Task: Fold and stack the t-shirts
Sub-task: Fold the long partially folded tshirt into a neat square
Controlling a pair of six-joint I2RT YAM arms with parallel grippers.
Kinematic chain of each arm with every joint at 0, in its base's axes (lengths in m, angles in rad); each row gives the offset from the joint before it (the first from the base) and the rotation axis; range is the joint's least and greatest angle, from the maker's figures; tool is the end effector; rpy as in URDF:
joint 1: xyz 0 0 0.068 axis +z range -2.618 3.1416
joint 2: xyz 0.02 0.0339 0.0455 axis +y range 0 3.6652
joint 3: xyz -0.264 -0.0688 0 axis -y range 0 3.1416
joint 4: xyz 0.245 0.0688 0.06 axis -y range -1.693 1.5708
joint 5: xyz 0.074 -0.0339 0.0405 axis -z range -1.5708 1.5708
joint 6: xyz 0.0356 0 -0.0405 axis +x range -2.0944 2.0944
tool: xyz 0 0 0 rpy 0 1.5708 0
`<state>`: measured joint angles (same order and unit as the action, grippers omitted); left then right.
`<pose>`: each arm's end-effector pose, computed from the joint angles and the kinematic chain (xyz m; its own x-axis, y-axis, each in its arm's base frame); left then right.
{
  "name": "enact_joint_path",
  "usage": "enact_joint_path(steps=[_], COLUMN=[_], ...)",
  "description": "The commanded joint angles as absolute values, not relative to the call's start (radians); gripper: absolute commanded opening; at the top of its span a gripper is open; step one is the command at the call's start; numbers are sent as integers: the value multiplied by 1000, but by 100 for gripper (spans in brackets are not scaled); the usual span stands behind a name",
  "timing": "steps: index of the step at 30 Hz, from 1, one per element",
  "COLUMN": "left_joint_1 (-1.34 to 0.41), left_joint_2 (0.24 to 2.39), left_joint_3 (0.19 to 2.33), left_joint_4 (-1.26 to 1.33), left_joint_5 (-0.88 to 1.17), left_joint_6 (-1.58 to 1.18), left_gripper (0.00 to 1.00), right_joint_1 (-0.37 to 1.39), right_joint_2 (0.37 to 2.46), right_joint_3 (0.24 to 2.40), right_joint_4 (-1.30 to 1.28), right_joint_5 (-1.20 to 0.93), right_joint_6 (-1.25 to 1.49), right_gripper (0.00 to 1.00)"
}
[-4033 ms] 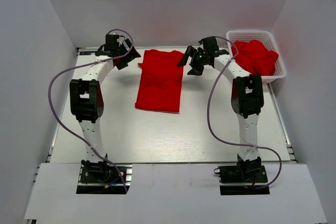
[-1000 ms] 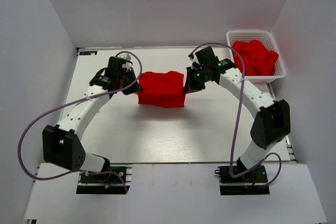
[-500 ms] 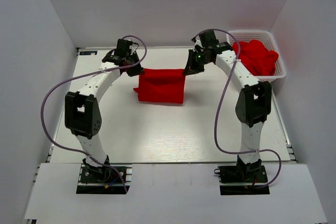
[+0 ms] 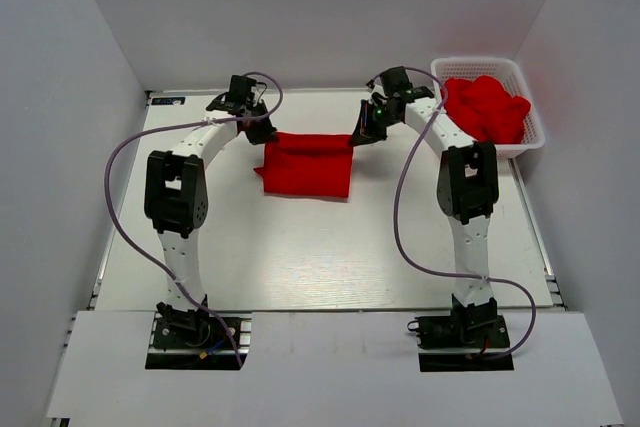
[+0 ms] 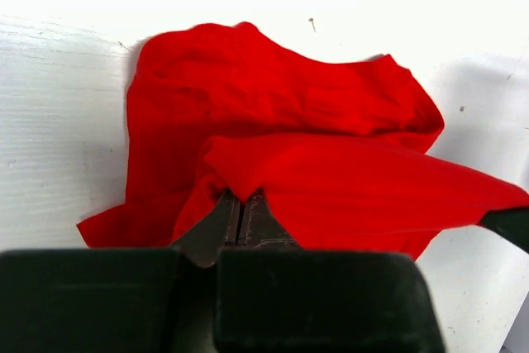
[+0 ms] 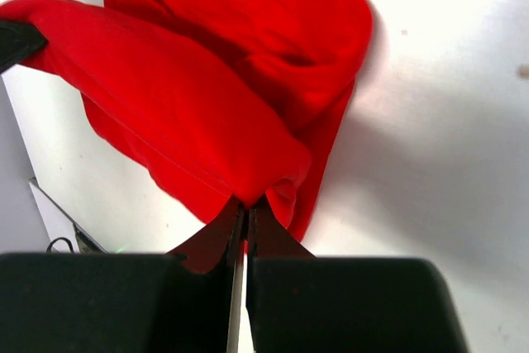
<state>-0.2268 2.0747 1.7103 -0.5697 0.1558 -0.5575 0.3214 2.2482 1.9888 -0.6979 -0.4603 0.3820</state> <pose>0.4496 -0.1094 0.2257 -0.8299 -0.3449 -0.4385 -0.1497 0.8949 -0.4204 0.4681 0.1725 0.2278 -0.9158 0.0471 -0.3988 -0.1986 0.8101 0.5516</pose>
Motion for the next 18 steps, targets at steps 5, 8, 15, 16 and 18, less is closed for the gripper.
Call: enact_joint_path(steps=[5,8,15,16,18], left_joint_1=[-186,-186,-176,-176,-167], left_joint_2=[2086,2095,2114,2114,2105], left_joint_3=[1749,1749,1749,1749,1738], left_joint_4=[-526,-526,-503,-503,-494], left_joint_5=[161,170,170,188,213], left_joint_6=[-543,-543,-552,-552,-552], left_gripper=[0,0,0,0,0], right_joint_1=[305,311,305,307,310], right_joint_2=[2324,2350,2375,2375,2370], right_joint_3=[2063,2065,2065,2066,2066], right_joint_4=[-594,-539,-485,-471,-457], right_joint_5=[-535,-566,-592,-600,-630], right_joint_6=[400,416,440,442,437], right_gripper=[0,0,0,0,0])
